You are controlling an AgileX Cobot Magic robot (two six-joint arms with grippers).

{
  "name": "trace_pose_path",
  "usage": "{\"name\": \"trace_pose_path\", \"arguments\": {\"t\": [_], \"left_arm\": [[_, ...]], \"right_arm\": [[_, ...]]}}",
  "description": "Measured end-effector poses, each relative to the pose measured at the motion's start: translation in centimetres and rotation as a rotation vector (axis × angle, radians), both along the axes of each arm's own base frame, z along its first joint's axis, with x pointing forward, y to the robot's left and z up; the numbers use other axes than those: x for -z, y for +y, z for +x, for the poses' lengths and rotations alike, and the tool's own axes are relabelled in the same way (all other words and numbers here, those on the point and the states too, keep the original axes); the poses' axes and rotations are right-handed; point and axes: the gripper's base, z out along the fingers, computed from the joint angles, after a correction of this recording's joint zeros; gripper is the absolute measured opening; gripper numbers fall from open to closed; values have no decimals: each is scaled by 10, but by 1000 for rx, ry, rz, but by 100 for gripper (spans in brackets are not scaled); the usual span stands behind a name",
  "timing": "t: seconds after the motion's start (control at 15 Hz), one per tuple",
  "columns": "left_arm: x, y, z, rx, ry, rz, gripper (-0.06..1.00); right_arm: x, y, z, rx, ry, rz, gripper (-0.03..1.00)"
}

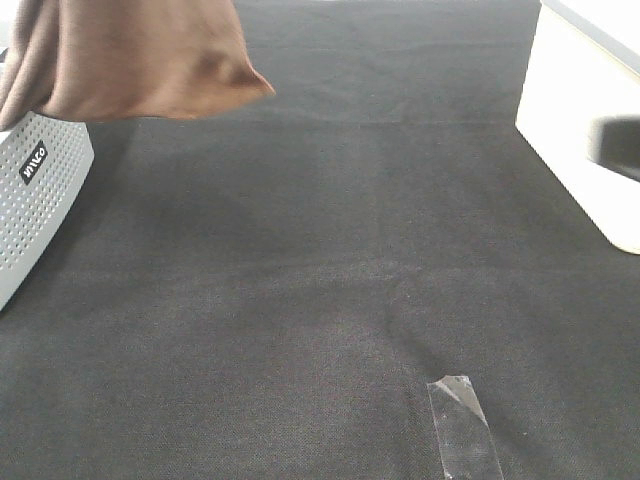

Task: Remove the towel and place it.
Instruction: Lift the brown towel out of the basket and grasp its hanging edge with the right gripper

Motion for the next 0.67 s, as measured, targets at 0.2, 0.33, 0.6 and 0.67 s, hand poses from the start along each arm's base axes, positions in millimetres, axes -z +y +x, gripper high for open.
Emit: {"name": "trace_pose_path", "arguments": {"t": [0.2,0.33,0.6,0.67], "left_arm": [[6,-19,-4,42,26,-13,0],[11,-28,-5,59,51,-31,0],[20,-38,-1,82,106,-72,0],[22,-40,0,81,118,-86,0]], "right_arm": [[17,6,54,-99,-6,45,67],[23,11,88,-183,10,99,67],[38,52,135,-354,99,124,67],[43,74,136,-403,113,99,67]]}}
